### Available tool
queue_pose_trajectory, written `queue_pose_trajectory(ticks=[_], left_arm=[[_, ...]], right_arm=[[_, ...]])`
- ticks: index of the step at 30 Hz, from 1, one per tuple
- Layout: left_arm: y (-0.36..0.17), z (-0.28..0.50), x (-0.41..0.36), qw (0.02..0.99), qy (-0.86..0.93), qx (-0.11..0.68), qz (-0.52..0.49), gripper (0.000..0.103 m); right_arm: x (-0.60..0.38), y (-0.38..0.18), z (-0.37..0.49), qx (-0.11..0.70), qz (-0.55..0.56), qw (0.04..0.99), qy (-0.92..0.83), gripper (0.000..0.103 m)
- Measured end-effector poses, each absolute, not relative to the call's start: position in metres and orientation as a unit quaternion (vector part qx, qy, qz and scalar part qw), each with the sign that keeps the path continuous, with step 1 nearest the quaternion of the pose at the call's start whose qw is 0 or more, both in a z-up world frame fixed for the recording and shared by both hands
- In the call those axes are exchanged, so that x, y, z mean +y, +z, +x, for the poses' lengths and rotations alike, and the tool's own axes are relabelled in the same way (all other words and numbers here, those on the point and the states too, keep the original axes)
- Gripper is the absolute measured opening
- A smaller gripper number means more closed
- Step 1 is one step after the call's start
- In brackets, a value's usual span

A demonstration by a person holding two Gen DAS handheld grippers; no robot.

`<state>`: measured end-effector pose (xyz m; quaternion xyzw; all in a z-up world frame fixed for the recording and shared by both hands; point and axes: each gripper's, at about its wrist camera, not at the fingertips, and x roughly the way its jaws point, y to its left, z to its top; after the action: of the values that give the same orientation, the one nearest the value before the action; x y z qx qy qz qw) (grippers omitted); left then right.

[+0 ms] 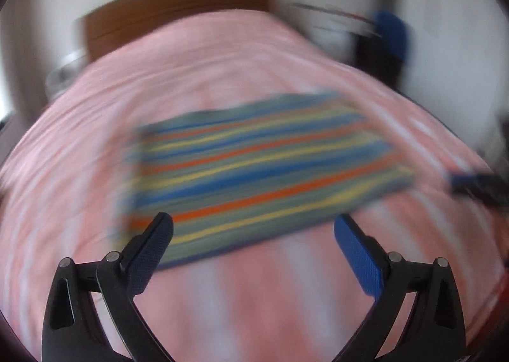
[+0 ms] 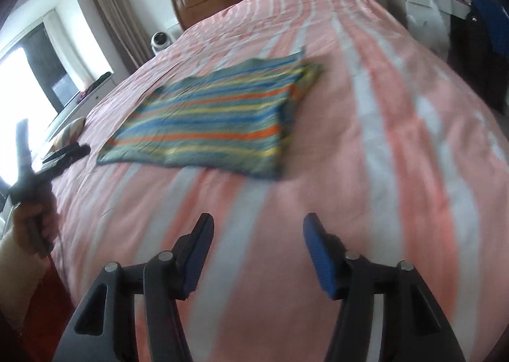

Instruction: Fold small clothes

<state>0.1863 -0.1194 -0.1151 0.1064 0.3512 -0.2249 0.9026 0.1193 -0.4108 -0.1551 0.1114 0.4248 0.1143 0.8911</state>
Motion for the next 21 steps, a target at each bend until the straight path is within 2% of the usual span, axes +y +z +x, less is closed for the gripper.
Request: queue_pose_trajectory(ticks=[3,6,8,9,10,11,12,13,15,16,18,21], left_arm=[[-0.137,0.192,-0.203,0.871,-0.302,0.354,0.157,0.1],[-0.164,0.204,-0.267,0.841,-0.329,0.372,0.214,0.086],[-0.176,0.214,-0.29,0.835,-0.324,0.378,0.233,0.083],[-0.177,0.219,-0.296,0.838,-0.324,0.375,0.229,0.078],[-0.176,0.221,-0.299,0.839,-0.325,0.374,0.226,0.06],[-0.177,0.224,-0.3,0.841,-0.322,0.372,0.225,0.048],[-0.177,0.225,-0.299,0.844,-0.317,0.371,0.224,0.027],[-0.177,0.227,-0.297,0.847,-0.31,0.37,0.222,0.018],[-0.176,0.23,-0.291,0.852,-0.311,0.369,0.204,0.01],[-0.171,0.232,-0.285,0.854,-0.315,0.369,0.187,0.008],[-0.156,0.234,-0.264,0.864,-0.32,0.363,0.14,0.007],[-0.134,0.239,-0.222,0.877,-0.311,0.361,0.058,0.007]], right_arm=[[-0.436,-0.149,0.151,0.414,0.145,0.89,0.127,0.059],[-0.452,-0.151,0.191,0.421,0.177,0.877,0.151,0.059],[-0.461,-0.156,0.223,0.435,0.197,0.862,0.17,0.059],[-0.466,-0.16,0.247,0.444,0.209,0.853,0.178,0.059],[-0.469,-0.163,0.26,0.448,0.219,0.847,0.183,0.059],[-0.471,-0.17,0.28,0.461,0.234,0.834,0.192,0.058],[-0.473,-0.178,0.303,0.473,0.248,0.824,0.189,0.058],[-0.474,-0.183,0.318,0.475,0.258,0.821,0.185,0.058],[-0.473,-0.198,0.354,0.484,0.297,0.802,0.186,0.058],[-0.47,-0.201,0.365,0.485,0.308,0.797,0.185,0.054],[-0.459,-0.199,0.385,0.49,0.302,0.8,0.171,0.008],[-0.432,-0.167,0.392,0.475,0.266,0.82,0.18,0.008]])
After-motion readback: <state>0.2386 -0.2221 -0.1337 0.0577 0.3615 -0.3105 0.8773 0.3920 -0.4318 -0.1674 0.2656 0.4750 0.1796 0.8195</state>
